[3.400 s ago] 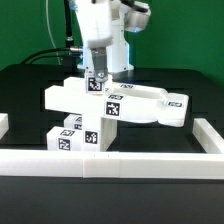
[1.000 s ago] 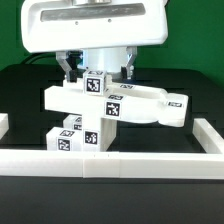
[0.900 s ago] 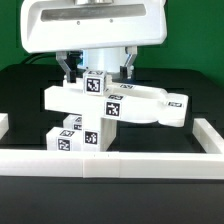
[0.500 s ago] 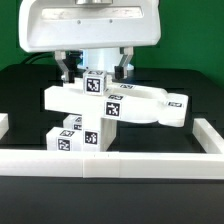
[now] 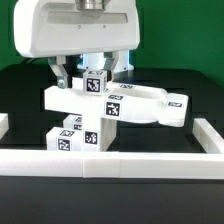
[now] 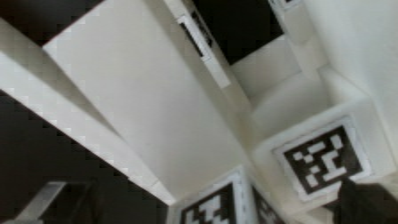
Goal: Assemble chair
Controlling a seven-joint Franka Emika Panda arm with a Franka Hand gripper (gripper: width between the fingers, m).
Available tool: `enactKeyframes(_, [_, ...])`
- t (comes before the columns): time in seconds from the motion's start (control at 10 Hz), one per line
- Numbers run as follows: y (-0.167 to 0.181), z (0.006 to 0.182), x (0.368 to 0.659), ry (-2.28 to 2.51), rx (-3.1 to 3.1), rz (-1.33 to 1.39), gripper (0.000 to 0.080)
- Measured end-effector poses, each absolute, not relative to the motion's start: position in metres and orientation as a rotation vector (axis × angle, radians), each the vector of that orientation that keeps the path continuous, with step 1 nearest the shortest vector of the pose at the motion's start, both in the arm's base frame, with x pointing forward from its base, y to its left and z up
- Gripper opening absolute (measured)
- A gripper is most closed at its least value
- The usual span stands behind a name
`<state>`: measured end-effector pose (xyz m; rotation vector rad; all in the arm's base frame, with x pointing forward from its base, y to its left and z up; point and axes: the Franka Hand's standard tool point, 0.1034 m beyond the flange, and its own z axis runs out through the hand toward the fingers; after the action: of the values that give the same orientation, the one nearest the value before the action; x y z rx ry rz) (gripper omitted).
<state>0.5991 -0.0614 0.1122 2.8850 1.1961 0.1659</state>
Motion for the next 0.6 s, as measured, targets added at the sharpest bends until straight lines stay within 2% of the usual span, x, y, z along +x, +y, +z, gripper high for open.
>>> enactKeyframes(0.6, [-0.0555,0.1153,0.6032,1.619,2.599,0.092,0.0649])
